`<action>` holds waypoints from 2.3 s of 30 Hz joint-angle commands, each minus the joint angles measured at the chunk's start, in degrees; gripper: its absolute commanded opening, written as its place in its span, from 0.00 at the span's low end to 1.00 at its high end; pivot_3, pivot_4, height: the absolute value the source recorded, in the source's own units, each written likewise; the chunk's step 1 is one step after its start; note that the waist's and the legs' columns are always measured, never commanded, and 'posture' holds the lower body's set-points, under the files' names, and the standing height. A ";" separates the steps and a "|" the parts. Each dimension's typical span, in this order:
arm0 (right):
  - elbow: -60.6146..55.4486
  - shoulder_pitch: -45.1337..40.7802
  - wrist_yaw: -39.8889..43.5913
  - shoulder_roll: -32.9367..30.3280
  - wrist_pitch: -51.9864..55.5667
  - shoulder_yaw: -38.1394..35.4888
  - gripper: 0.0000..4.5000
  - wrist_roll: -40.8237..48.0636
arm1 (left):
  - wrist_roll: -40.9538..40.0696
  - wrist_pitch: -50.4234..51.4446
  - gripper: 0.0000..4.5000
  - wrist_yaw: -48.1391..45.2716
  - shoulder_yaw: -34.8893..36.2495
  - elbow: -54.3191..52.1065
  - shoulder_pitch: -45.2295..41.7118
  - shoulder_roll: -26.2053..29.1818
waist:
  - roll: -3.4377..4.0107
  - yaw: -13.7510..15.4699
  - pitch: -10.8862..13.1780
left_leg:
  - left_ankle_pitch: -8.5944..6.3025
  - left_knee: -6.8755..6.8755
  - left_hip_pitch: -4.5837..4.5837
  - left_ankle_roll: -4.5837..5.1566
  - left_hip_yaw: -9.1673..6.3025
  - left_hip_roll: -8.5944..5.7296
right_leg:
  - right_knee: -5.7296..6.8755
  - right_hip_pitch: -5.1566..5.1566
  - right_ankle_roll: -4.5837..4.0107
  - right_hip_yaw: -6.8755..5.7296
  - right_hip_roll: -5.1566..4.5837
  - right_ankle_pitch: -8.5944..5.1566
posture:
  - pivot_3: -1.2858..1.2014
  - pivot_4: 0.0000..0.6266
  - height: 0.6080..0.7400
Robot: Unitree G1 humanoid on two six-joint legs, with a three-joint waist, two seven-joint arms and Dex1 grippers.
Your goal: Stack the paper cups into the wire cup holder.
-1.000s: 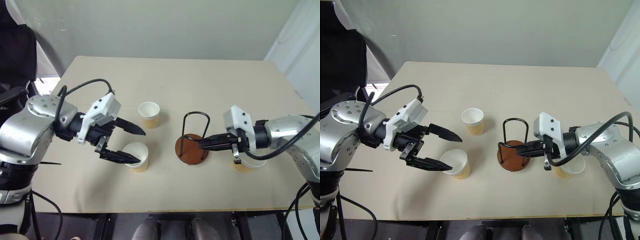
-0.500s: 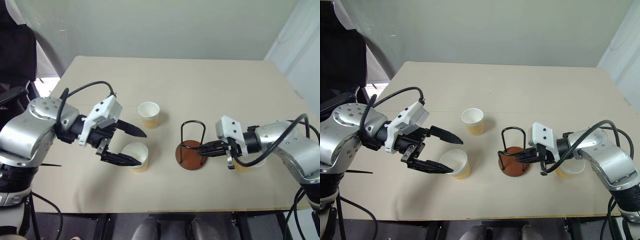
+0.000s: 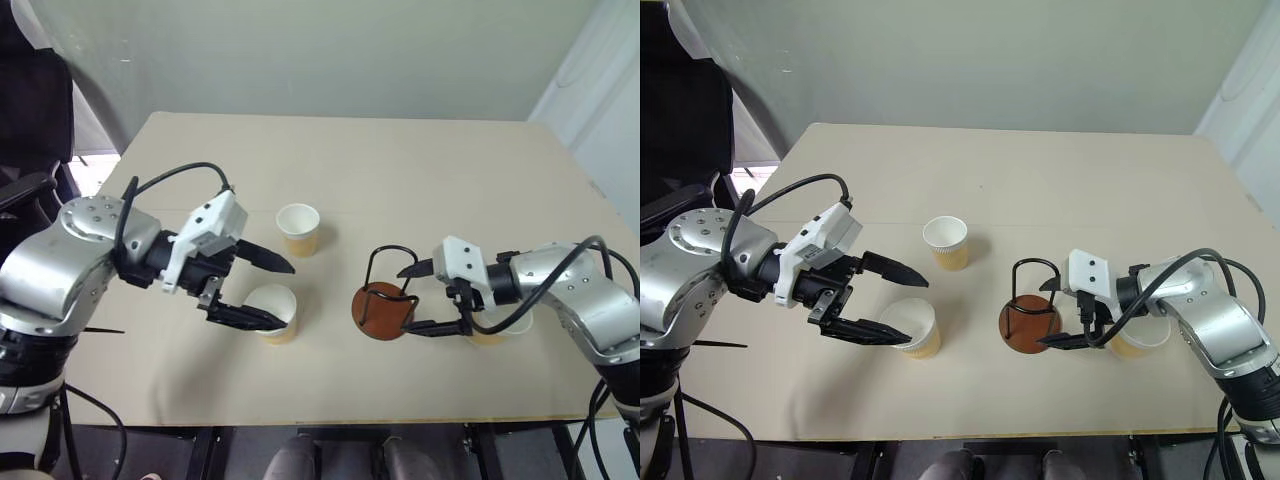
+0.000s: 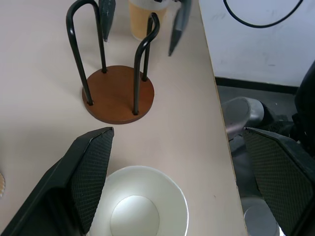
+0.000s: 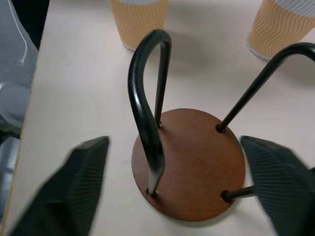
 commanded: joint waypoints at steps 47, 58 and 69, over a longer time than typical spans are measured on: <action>-5.51 25.73 1.77 -23.74 -5.20 -18.94 1.00 -4.91 | 0.88 -2.80 1.00 -0.24 -2.91 1.44 -4.86 -2.56 | -0.01 0.12 0.00 | -0.04 0.03 0.11 0.06 0.02 0.01 | 0.00 0.13 0.03 0.02 -0.01 0.01 | 0.52 0.24 1.00; -3.63 20.90 3.21 -22.24 -7.32 -13.53 0.33 -6.70 | 1.67 -3.47 1.00 0.15 -2.87 1.39 -4.11 -1.95 | -0.01 0.09 0.00 | -0.05 0.04 0.12 0.08 0.02 0.01 | 0.00 0.14 0.03 0.01 0.00 0.01 | 0.52 0.24 1.00; -7.44 15.72 4.65 -22.43 -4.56 -16.59 0.01 -2.34 | 2.83 -4.39 1.00 1.88 -0.13 3.28 -3.97 -0.70 | -0.01 0.05 0.00 | -0.04 0.05 0.11 0.09 0.03 0.01 | -0.01 0.14 0.03 0.01 0.00 0.01 | 0.52 0.24 1.00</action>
